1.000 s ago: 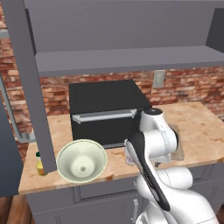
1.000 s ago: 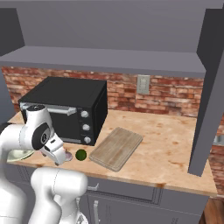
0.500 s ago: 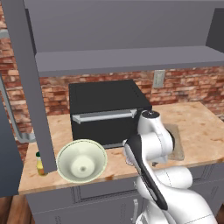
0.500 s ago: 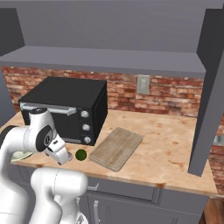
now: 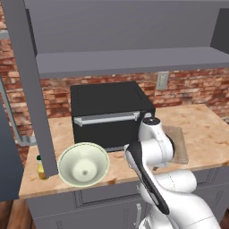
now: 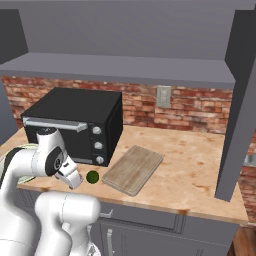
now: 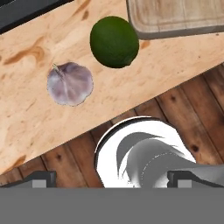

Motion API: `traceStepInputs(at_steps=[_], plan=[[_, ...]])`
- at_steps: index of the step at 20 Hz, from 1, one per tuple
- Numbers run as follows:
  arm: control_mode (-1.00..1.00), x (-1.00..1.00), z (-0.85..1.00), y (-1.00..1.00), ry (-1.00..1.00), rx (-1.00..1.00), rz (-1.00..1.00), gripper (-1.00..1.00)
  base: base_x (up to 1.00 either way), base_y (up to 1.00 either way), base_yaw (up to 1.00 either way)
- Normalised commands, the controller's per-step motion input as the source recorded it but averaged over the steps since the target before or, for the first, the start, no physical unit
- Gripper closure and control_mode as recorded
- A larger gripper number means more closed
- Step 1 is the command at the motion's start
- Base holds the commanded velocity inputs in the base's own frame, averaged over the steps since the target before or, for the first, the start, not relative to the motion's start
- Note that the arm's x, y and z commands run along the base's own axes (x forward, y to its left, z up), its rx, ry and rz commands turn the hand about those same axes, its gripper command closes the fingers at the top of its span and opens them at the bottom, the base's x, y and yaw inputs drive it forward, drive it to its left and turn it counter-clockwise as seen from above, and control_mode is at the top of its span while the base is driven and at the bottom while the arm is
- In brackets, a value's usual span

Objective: Open the cabinet. Place the bowl and condiment on the counter. Then place the lime and garlic on the cutting board.

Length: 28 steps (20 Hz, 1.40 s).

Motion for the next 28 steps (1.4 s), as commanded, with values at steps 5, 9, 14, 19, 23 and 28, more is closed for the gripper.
traceStepInputs(at_steps=[5, 9, 14, 19, 23, 28], plan=[[-1.00, 0.13, -0.25, 0.00, -0.06, 0.00, 0.00, -1.00, 0.00, 0.00, 0.00], [-1.00, 0.12, -0.23, 0.00, -0.06, 0.00, 0.00, -1.00, 0.00, 0.00, 0.00], [-1.00, 0.14, -0.24, 0.00, -0.04, 0.00, 0.00, -1.00, 0.00, 0.00, 0.00], [-1.00, 0.05, -0.33, -0.08, -0.01, 0.00, 0.02, -1.00, 0.00, 0.00, 0.00], [-1.00, 0.04, -0.34, -0.13, -0.01, 0.00, 0.03, -1.00, 0.00, 0.00, 0.00], [-1.00, 0.09, -0.34, -0.11, -0.02, 0.00, 0.02, -1.00, 0.00, 0.00, 0.00]])
